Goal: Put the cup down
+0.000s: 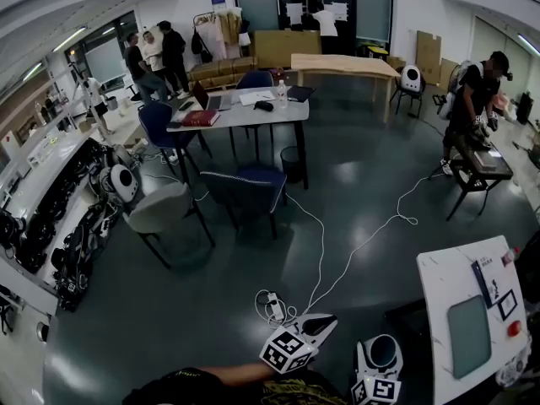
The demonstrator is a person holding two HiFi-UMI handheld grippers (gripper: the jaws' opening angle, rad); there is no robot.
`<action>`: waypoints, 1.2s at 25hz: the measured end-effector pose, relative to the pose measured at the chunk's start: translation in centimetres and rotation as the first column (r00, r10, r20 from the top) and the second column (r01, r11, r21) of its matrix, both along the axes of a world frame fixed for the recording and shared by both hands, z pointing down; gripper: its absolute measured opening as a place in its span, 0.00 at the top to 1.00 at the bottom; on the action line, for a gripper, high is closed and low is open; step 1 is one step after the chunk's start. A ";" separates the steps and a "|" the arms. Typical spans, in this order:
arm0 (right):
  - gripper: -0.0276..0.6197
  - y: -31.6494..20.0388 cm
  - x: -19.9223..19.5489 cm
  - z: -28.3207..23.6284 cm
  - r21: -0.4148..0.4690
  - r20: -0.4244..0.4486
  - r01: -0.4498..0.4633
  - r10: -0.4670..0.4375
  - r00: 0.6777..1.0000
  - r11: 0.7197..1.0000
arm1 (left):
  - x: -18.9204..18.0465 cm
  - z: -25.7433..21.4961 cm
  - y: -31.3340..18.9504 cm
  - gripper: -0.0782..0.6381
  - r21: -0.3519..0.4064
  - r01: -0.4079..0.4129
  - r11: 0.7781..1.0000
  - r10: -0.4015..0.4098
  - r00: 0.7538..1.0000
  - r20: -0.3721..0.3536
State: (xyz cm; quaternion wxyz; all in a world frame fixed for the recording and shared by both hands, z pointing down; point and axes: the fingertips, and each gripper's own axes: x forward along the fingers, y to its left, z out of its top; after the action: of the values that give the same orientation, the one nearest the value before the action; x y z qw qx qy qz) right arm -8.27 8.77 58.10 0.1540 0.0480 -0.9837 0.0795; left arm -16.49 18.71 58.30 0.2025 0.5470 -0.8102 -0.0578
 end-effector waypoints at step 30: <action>0.39 -7.3 1.2 -0.7 0.046 -0.095 -0.383 0.386 0.918 0.923 | -3.1 0.0 -9.1 0.86 -0.008 -0.313 0.950 0.312 0.950 -0.025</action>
State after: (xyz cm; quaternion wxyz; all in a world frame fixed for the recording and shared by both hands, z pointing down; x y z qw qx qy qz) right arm -7.12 1.47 57.35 0.1848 0.2462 -0.9469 0.0924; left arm -19.60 9.59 58.28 0.2216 0.6665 -0.7113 -0.0268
